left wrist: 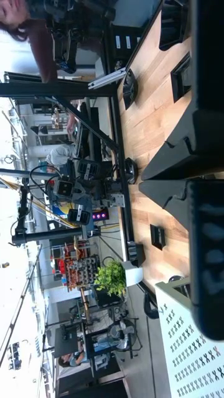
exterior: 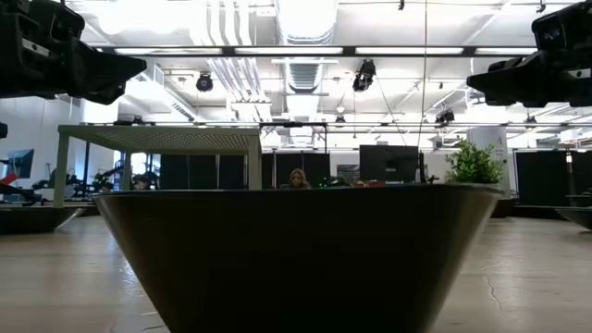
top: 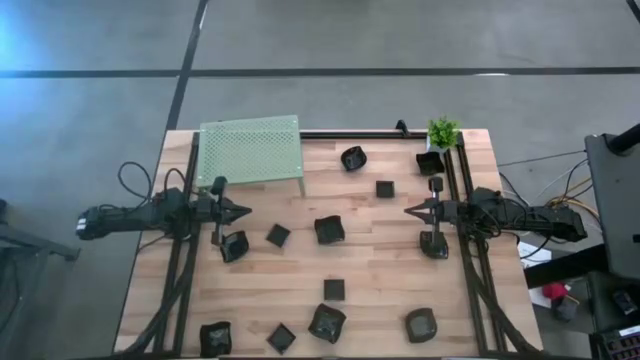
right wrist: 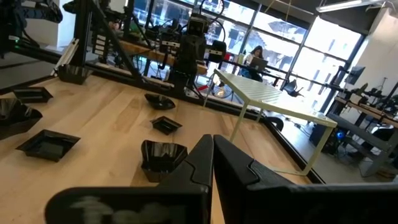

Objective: Pick & Place Mini shaped plates
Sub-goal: Put the black square shaped plate on the shelf

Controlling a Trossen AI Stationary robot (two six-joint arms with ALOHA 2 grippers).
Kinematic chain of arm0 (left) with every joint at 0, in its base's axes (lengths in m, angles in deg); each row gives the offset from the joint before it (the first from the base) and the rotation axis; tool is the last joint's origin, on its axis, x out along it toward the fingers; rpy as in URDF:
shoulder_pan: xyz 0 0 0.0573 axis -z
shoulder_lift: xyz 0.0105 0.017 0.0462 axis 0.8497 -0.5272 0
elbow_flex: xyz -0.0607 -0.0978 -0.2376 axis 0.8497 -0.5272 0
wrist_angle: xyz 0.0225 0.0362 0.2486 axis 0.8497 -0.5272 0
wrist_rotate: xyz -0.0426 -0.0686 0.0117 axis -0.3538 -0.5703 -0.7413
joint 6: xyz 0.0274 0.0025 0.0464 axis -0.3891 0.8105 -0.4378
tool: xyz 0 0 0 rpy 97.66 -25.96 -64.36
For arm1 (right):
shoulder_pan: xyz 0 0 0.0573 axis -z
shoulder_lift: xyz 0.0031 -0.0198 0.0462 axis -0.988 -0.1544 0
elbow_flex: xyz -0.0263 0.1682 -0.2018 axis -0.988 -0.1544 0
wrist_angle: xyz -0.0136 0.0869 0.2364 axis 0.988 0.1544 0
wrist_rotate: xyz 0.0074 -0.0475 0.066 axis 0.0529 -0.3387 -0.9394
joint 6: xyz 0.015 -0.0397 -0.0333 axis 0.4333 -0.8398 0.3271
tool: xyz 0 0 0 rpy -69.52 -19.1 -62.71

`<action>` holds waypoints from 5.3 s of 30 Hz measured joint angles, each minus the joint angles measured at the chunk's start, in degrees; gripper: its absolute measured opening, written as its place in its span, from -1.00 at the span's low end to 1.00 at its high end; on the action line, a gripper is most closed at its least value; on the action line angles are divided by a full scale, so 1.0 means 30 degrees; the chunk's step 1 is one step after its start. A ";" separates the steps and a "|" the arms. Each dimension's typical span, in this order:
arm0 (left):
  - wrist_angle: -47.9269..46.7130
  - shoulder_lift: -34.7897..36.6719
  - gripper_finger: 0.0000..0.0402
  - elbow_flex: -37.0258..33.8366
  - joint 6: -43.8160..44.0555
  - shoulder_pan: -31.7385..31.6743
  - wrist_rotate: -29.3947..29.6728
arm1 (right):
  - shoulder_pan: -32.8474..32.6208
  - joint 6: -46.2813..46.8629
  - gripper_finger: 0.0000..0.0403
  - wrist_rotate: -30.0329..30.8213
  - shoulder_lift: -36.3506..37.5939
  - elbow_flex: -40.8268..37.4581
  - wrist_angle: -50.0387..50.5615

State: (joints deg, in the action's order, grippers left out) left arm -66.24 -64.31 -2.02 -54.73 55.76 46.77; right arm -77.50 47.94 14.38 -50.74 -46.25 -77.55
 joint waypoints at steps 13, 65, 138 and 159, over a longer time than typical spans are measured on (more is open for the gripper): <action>0.0004 -0.0001 -1.00 0.0000 0.0000 0.0002 -0.0001 | 0.0000 0.0038 -0.96 0.0000 -0.0007 0.0007 0.0000; -0.0002 -0.0001 -1.00 0.0000 0.0001 -0.0001 0.0000 | 0.0000 0.1419 -0.96 -0.0015 -0.0001 0.0007 0.0000; 0.0003 -0.0002 -1.00 0.0000 0.0000 -0.0002 -0.0002 | -0.0001 0.7294 -0.96 -0.0073 -0.0007 0.0003 0.0000; 0.0005 -0.0002 -1.00 0.0000 0.1927 -0.0005 0.0103 | -0.0001 0.6908 -0.96 -0.0015 -0.0007 0.0000 0.0000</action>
State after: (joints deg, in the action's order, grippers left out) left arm -66.22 -64.32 -2.02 -48.95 55.75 47.08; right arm -77.50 68.67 14.34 -50.77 -46.25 -77.55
